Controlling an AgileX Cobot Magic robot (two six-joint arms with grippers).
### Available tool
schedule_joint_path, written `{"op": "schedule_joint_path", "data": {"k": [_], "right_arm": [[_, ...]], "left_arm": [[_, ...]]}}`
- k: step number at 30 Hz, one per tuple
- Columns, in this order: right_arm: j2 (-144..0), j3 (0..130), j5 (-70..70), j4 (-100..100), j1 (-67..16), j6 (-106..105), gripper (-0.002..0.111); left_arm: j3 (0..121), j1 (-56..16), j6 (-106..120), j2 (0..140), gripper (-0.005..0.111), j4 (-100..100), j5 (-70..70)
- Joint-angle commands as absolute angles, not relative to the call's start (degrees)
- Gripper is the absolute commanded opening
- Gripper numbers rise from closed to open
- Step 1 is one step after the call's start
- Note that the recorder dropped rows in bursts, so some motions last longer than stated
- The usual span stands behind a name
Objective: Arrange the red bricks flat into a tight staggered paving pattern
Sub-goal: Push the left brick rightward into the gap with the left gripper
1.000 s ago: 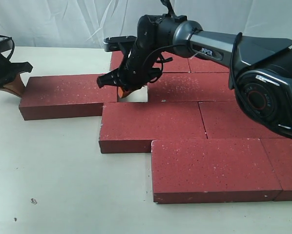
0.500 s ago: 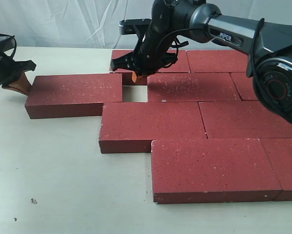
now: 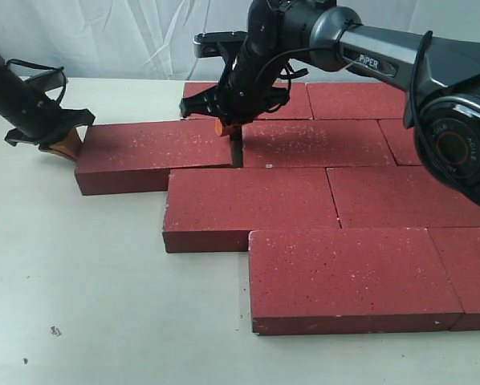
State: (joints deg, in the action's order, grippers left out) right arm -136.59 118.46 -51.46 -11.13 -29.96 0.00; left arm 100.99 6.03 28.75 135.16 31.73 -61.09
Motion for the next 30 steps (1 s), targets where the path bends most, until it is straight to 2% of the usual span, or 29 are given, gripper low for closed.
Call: {"op": "schedule_joint_path", "data": {"k": [1,17,30], "right_arm": [[-136.0,118.6,-50.9,-10.7,-29.6,0.3,-0.001],[-136.2,118.6,-51.2,-10.6,-29.6,0.3,-0.001],[-135.5,118.6,-59.7,-7.3,-29.6,1.0,-0.001]], "left_arm": [[100.8,4.3,29.1,135.7,0.0,33.5,-61.2],[101.0,2.9,30.1,135.7,0.0,37.1,-60.7],[103.8,5.2,30.1,135.6,0.0,36.8,-63.8]]}}
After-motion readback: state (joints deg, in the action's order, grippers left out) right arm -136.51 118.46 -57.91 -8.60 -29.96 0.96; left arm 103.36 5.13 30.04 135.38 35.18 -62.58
